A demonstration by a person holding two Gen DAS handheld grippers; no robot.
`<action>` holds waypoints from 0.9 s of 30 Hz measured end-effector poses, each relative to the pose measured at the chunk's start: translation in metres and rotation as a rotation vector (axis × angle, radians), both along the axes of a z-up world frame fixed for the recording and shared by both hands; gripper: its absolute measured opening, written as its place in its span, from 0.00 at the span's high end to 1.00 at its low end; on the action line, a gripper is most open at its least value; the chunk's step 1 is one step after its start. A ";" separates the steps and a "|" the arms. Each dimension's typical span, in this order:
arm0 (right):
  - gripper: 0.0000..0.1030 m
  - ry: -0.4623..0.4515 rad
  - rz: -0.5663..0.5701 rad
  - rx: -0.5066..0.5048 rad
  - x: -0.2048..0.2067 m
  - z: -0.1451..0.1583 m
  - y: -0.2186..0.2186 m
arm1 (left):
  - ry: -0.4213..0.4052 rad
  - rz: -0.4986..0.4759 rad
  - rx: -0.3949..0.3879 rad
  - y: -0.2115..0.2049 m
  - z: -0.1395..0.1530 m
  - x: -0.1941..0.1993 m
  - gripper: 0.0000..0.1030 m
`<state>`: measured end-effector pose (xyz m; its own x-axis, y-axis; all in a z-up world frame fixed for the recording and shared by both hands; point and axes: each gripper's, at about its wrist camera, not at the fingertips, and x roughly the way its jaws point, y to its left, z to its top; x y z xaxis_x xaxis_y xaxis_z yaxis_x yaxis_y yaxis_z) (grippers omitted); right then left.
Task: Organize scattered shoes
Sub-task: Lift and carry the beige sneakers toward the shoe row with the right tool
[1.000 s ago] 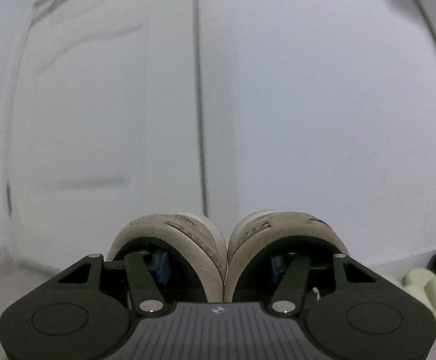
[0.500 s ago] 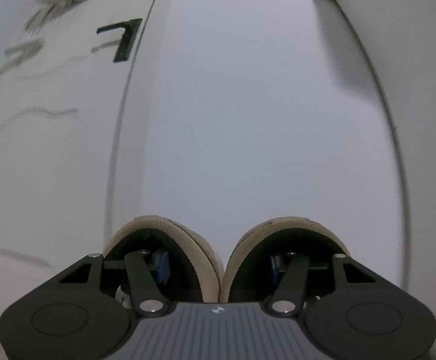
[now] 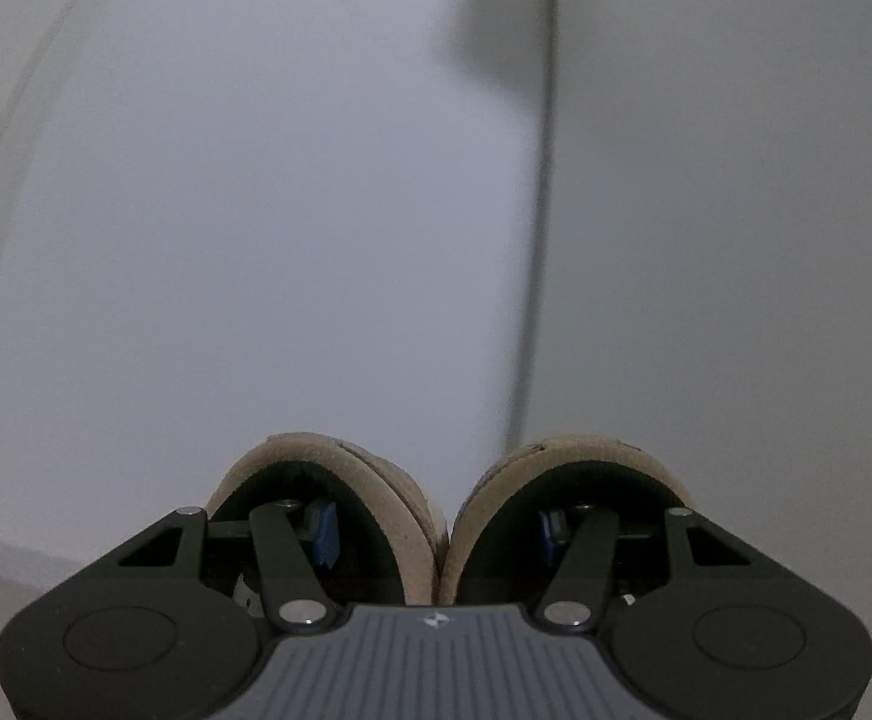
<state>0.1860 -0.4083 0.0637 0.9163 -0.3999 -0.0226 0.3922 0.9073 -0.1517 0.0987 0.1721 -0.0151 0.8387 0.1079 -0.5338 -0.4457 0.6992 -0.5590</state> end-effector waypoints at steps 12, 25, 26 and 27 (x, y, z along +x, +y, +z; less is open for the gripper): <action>0.46 0.128 -0.165 0.046 -0.005 -0.040 -0.131 | 0.025 0.071 0.075 -0.009 0.015 0.005 0.02; 0.48 0.187 -0.025 0.031 0.039 -0.044 -0.179 | 0.075 -0.027 0.245 -0.042 0.026 0.035 0.02; 0.48 0.206 0.011 0.044 0.050 -0.044 -0.184 | 0.074 -0.026 0.244 -0.042 0.025 0.036 0.02; 0.48 0.219 0.031 0.044 0.058 -0.049 -0.185 | 0.074 -0.025 0.242 -0.042 0.025 0.037 0.02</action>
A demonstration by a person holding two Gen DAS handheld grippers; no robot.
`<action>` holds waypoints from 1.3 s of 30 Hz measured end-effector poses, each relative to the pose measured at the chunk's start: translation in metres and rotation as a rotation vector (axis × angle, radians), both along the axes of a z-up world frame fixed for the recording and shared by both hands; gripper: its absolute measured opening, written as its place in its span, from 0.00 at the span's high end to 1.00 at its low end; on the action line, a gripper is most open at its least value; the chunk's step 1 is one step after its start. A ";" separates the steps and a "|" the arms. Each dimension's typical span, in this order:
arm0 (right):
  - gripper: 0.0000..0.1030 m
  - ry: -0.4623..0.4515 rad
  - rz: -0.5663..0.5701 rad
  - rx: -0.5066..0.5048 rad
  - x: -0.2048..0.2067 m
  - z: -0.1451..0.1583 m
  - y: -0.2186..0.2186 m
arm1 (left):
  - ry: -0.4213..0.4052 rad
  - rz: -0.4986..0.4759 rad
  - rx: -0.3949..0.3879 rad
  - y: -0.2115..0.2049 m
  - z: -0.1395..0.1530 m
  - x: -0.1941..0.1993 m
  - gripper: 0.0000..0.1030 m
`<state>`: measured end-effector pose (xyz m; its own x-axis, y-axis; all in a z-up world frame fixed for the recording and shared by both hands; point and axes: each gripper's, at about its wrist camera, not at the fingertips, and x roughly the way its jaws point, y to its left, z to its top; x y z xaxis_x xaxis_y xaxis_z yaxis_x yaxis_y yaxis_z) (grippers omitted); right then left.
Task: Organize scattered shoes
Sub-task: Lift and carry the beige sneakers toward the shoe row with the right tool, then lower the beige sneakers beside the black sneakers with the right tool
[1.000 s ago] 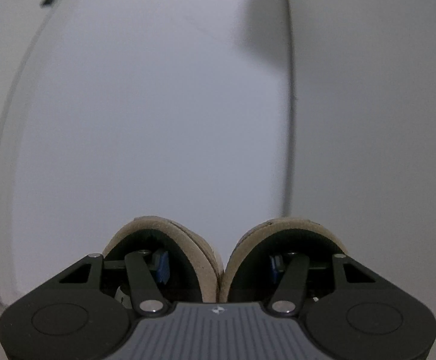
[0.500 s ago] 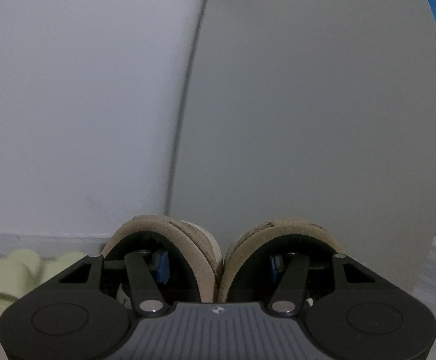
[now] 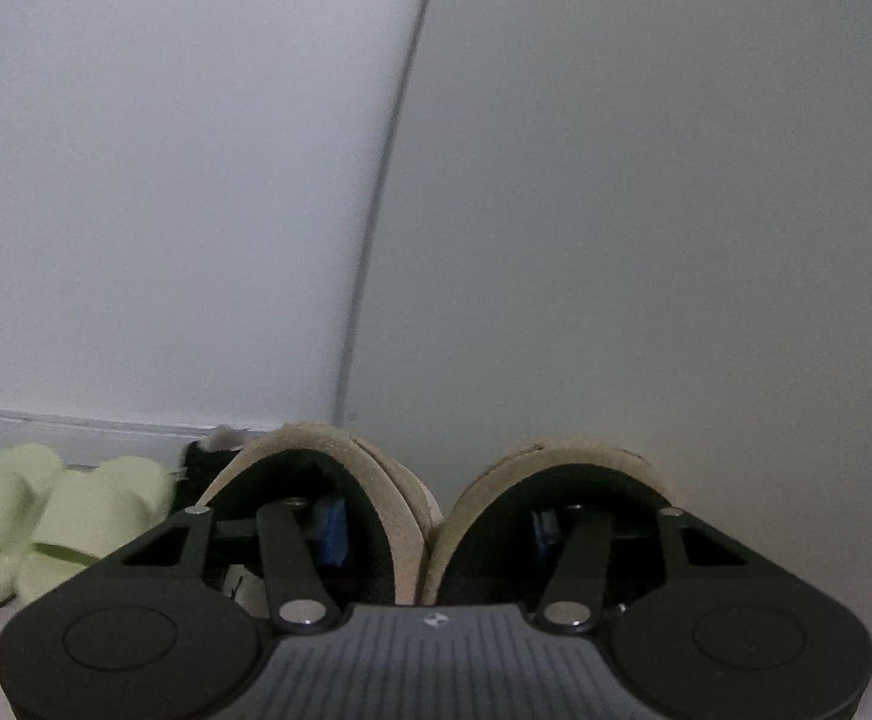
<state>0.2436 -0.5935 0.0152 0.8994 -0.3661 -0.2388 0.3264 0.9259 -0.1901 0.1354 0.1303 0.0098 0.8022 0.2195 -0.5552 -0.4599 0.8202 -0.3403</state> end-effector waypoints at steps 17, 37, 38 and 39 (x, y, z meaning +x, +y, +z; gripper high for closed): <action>0.53 0.301 0.207 0.141 0.113 -0.031 -0.010 | -0.018 0.020 -0.007 0.001 0.000 -0.002 0.02; 0.58 0.577 0.205 0.260 0.138 -0.076 -0.023 | 0.010 0.007 -0.014 0.003 -0.003 0.004 0.02; 0.57 0.592 0.194 0.277 0.140 -0.074 -0.025 | 0.009 0.007 -0.014 0.003 -0.003 0.004 0.02; 0.57 0.603 0.187 0.286 0.140 -0.072 -0.024 | 0.004 0.008 -0.017 0.004 -0.003 0.002 0.02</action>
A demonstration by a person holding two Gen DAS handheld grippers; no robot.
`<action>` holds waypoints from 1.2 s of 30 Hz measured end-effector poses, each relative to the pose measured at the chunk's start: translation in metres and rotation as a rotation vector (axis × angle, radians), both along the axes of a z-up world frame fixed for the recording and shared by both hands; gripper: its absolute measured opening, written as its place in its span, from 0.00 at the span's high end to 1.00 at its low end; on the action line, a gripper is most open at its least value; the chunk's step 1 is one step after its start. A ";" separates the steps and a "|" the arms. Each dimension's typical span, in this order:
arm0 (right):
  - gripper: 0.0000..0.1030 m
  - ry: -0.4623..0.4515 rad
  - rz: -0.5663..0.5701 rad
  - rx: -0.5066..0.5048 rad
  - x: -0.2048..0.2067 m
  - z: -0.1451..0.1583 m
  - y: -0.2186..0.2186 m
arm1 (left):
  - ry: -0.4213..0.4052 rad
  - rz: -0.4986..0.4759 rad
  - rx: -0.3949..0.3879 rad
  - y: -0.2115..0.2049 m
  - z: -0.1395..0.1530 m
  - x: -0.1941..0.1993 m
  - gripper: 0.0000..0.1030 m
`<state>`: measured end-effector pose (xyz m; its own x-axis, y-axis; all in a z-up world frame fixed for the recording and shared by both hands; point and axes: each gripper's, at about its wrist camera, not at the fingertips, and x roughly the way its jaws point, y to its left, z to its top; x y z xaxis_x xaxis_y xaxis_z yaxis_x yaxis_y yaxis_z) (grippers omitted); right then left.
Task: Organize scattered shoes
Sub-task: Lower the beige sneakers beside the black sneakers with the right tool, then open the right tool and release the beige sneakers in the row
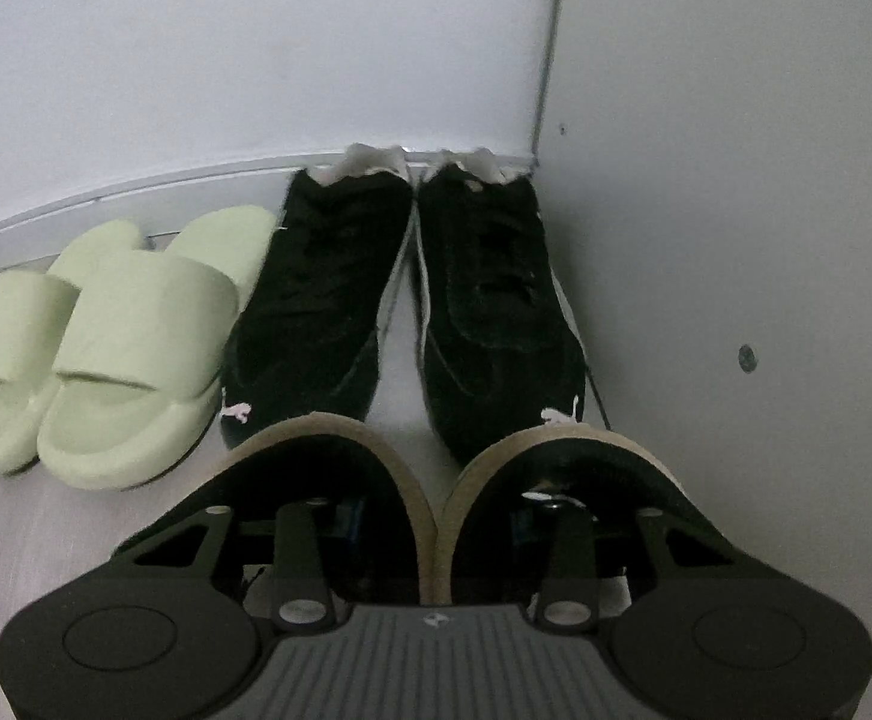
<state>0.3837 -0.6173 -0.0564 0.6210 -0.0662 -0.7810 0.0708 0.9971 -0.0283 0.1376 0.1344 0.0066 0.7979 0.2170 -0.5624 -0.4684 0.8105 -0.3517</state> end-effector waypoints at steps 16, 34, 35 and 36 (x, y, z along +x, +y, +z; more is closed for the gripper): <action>0.51 0.201 -0.017 -0.002 0.020 0.006 0.004 | -0.045 0.022 -0.045 0.008 -0.001 -0.010 0.02; 0.18 0.127 0.075 -0.208 -0.078 0.035 0.082 | -0.060 0.026 -0.098 0.013 -0.008 -0.012 0.02; 0.18 0.120 0.073 -0.232 -0.087 0.025 0.091 | -0.063 0.026 -0.098 0.014 -0.008 -0.013 0.02; 0.19 0.121 0.069 -0.242 -0.092 0.018 0.098 | -0.065 0.026 -0.095 0.014 -0.008 -0.013 0.02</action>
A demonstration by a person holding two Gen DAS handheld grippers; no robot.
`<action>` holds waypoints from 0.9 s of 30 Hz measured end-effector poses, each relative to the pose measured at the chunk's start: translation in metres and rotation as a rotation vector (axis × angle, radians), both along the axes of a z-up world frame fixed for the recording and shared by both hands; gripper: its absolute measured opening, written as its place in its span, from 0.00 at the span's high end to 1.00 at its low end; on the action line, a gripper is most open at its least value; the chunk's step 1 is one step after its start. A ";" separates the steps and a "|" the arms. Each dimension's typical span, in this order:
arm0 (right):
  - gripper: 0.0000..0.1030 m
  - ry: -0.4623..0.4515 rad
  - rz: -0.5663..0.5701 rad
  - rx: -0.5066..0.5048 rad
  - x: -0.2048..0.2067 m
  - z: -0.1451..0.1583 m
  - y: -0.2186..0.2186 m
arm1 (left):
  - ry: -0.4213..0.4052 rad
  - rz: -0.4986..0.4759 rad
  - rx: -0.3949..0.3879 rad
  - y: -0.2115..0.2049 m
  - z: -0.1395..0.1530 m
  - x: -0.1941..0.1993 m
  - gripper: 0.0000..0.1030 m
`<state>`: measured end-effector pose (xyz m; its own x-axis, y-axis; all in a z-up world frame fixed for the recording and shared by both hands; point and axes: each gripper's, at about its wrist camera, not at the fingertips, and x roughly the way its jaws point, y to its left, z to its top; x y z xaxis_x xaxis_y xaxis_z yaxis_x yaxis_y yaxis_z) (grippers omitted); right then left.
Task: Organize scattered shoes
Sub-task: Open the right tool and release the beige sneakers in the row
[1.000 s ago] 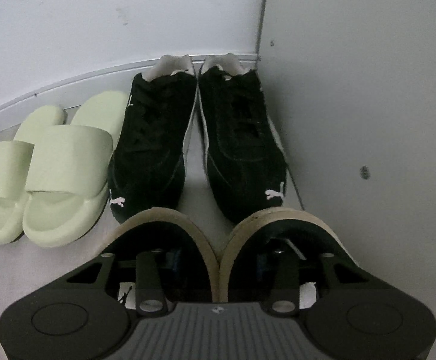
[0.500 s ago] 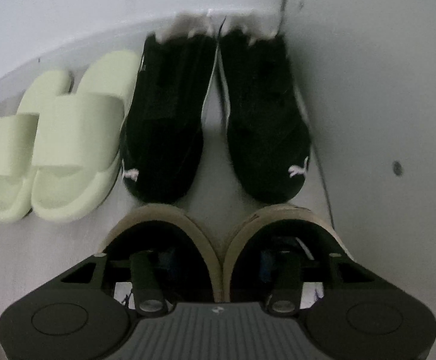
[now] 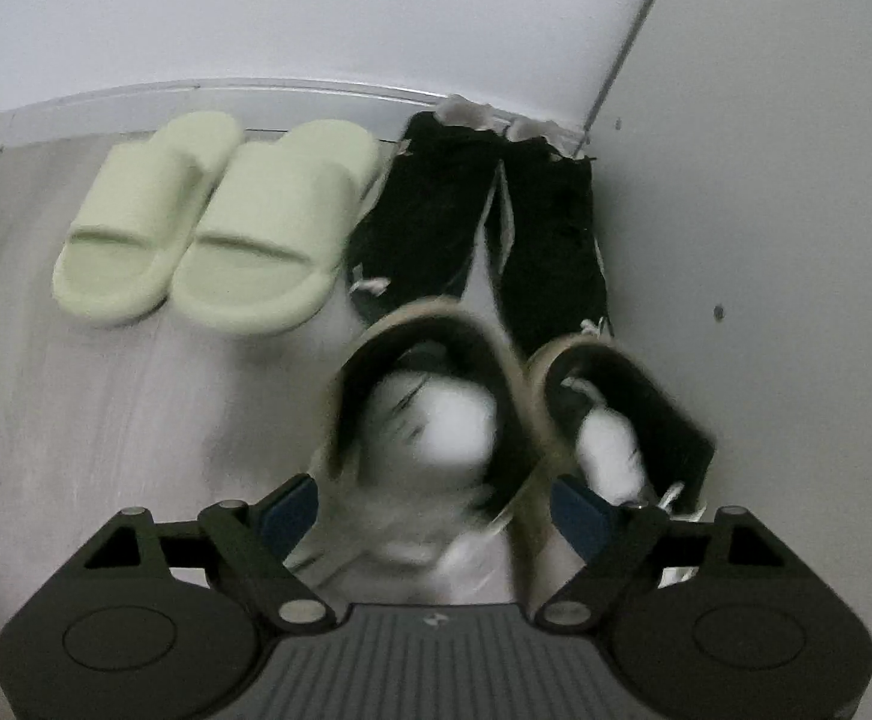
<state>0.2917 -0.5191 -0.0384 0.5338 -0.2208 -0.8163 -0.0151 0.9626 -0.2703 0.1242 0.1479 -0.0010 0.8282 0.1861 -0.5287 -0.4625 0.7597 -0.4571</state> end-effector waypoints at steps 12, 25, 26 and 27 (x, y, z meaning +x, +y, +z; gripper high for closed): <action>0.19 0.061 -0.088 -0.070 -0.005 -0.022 0.016 | -0.054 0.018 -0.002 0.002 0.002 -0.020 0.02; 0.11 -0.135 0.049 -0.266 -0.019 -0.004 0.115 | 0.034 0.039 0.012 0.045 -0.006 -0.066 0.02; 0.09 -0.160 0.113 -0.184 -0.017 0.000 0.141 | -0.006 0.086 -0.064 0.057 -0.011 -0.074 0.02; 0.09 -0.172 0.143 -0.131 -0.016 0.003 0.156 | -0.044 0.134 -0.133 0.068 -0.015 -0.081 0.02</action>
